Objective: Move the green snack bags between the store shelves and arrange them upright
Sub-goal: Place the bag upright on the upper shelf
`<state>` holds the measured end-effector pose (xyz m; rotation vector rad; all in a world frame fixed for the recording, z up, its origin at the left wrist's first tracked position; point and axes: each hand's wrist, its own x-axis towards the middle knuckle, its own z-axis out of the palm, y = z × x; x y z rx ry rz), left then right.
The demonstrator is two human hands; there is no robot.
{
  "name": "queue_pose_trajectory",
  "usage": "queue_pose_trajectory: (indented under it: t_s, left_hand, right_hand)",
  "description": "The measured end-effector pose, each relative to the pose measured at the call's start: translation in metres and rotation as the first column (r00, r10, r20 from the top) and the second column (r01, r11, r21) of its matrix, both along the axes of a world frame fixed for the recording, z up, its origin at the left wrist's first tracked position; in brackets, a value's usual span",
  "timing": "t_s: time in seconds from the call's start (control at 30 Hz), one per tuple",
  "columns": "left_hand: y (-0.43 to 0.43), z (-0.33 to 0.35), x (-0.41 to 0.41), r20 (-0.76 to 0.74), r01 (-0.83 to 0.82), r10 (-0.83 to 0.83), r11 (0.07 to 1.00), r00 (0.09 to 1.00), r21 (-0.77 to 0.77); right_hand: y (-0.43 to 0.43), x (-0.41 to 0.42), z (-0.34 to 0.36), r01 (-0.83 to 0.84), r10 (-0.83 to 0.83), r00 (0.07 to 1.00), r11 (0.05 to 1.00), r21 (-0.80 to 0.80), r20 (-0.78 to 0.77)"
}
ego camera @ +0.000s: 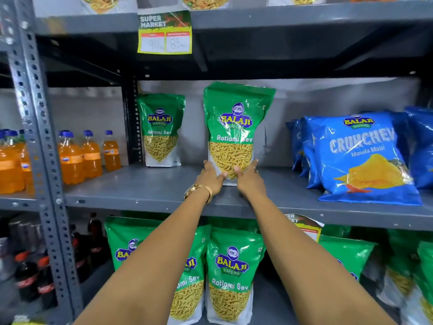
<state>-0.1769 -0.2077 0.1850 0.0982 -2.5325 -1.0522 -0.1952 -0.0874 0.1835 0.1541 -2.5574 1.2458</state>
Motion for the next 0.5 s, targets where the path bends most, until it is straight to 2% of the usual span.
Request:
queue_pose_trajectory:
  t_s: [0.17, 0.23, 0.3, 0.37, 0.43, 0.5]
  left_hand:
    - [0.0, -0.004, 0.006, 0.006, -0.084, 0.085, 0.985, 0.996, -0.152]
    - [0.002, -0.002, 0.015, -0.034, -0.126, 0.121, 0.973, 0.992, -0.192]
    - [0.006, -0.002, 0.028, -0.175, -0.169, 0.136, 0.967, 0.975, -0.192]
    - [0.011, -0.013, 0.049, -0.402, -0.168, 0.102, 0.977, 0.91, -0.133]
    - [0.016, -0.042, 0.074, -0.618, -0.157, 0.079, 0.985, 0.782, -0.072]
    - [0.017, -0.09, 0.098, -0.722, -0.202, 0.113, 0.979, 0.682, -0.037]
  right_hand:
    - [0.002, -0.001, -0.002, -0.007, 0.008, 1.0, 0.999, 0.039, -0.014]
    - [0.002, 0.002, -0.001, -0.023, 0.023, 1.0, 0.999, 0.022, -0.02]
    - [0.004, 0.008, 0.0, -0.04, 0.038, 0.997, 0.999, -0.03, -0.071]
    - [0.01, 0.02, 0.001, -0.084, 0.062, 0.973, 0.992, -0.09, -0.222]
    - [0.016, 0.039, -0.004, -0.174, 0.104, 0.891, 0.977, -0.121, -0.442]
    - [0.019, 0.064, -0.021, -0.287, 0.135, 0.768, 0.946, -0.147, -0.626]
